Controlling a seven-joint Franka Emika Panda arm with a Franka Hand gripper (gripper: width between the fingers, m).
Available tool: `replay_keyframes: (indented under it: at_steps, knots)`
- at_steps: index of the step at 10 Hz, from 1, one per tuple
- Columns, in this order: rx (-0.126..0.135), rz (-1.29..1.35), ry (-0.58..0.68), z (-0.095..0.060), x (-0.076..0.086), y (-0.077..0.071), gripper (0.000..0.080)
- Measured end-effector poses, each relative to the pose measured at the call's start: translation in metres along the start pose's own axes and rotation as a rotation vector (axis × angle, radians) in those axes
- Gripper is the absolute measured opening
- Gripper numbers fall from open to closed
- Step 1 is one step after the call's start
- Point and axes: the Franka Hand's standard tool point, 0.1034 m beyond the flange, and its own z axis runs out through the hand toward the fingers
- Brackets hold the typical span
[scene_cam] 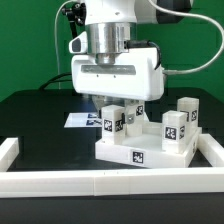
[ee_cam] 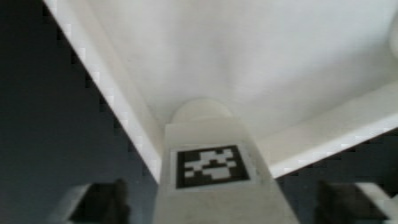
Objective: Assemble square table
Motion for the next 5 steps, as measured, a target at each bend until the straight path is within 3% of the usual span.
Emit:
replay_keyframes:
  at_steps: [1,5]
  knots:
    - [0.000,0.000,0.000,0.0000,0.0000,0.0000,0.0615]
    - [0.000,0.000,0.000,0.0001,0.0000,0.0001,0.0648]
